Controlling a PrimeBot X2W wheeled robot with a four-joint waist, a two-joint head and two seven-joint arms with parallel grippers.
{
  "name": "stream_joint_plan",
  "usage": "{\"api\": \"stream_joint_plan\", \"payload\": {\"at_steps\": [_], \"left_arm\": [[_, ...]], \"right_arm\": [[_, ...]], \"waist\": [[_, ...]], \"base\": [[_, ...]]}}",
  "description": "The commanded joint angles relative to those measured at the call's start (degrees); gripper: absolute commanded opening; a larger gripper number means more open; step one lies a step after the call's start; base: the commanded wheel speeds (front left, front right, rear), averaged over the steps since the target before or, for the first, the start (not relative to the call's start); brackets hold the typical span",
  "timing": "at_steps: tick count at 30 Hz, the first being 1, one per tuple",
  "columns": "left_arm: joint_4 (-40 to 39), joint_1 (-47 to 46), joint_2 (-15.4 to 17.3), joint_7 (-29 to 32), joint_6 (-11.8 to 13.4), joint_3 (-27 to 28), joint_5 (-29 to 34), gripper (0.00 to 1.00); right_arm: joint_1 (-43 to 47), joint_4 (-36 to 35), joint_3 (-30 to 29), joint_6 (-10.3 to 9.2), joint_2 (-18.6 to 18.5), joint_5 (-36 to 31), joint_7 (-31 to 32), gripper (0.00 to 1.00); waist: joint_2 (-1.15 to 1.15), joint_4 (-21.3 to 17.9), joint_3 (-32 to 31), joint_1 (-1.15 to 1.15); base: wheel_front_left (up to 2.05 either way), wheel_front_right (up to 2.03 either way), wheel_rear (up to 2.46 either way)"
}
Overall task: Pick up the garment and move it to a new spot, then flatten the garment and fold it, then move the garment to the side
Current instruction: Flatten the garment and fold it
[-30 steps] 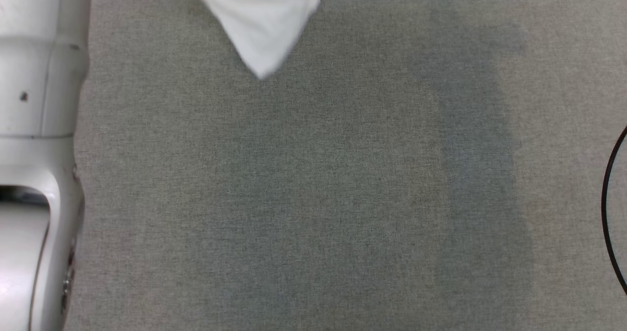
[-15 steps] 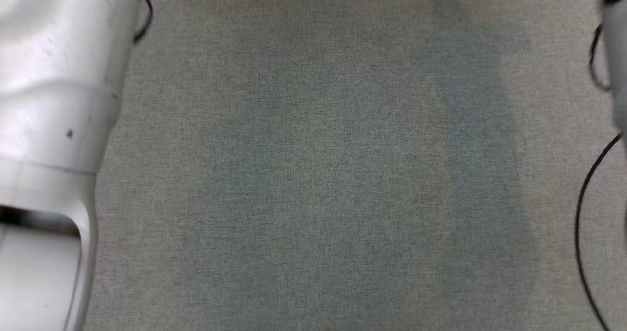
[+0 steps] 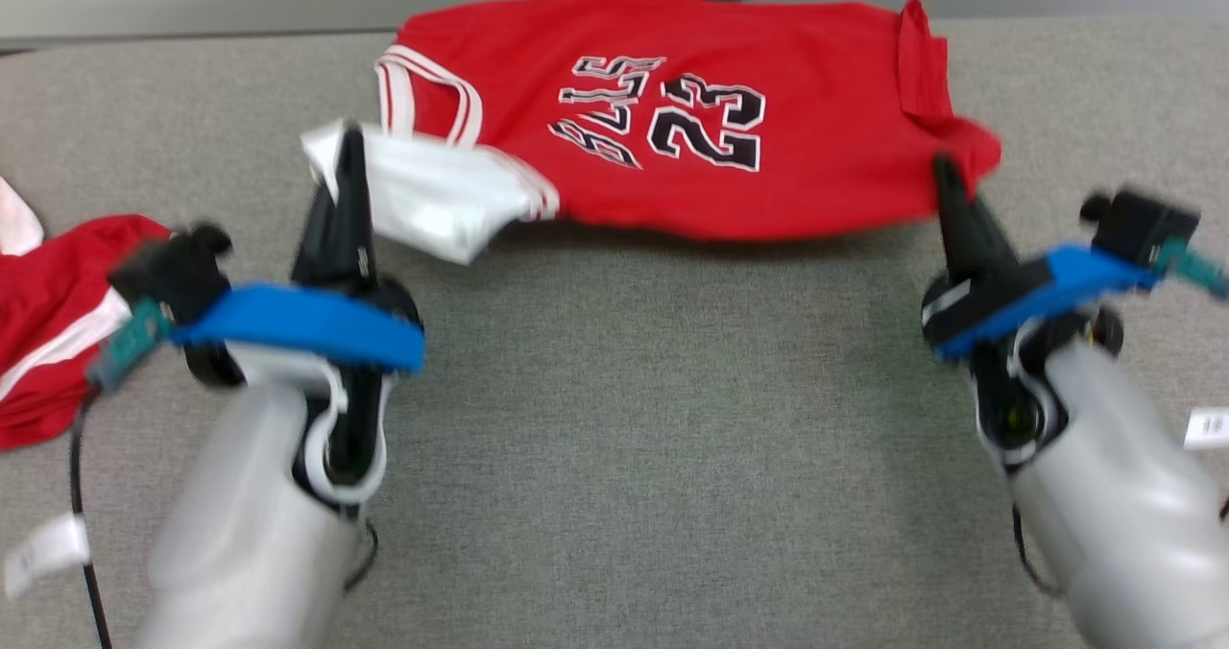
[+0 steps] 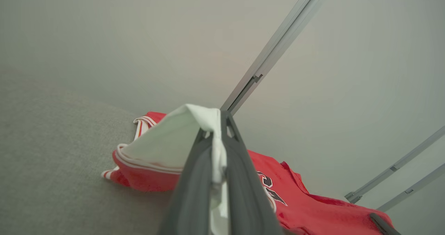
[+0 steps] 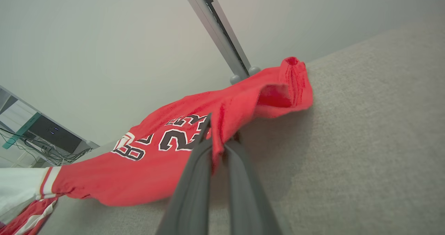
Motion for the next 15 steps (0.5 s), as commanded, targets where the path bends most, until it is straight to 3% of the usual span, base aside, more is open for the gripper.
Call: {"api": "stream_joint_plan", "payload": {"at_steps": [1,8,15], "left_arm": [[-1.56,2.11,-0.43,-0.26,0.15,0.57,0.62,0.0],[-10.41,19.87,-3.66,-0.27,2.32,4.38,3.43,0.0],[-17.02,34.65,-5.28,-0.27,5.21,4.11,3.77,0.0]], "right_arm": [[2.7,-0.8,0.27,0.03,-0.9,0.58,-0.27,0.0],[18.58,-7.0,0.32,0.03,-2.01,4.2,-0.52,0.0],[31.79,-11.98,-4.24,0.03,-2.64,3.39,-0.58,0.0]], "waist": [[0.0,-0.45,-1.02,0.01],[0.0,-0.26,-5.44,0.01],[0.0,-0.33,-9.72,0.01]], "base": [[0.0,0.0,0.0],[0.0,0.0,0.0],[0.0,0.0,0.0]]}}
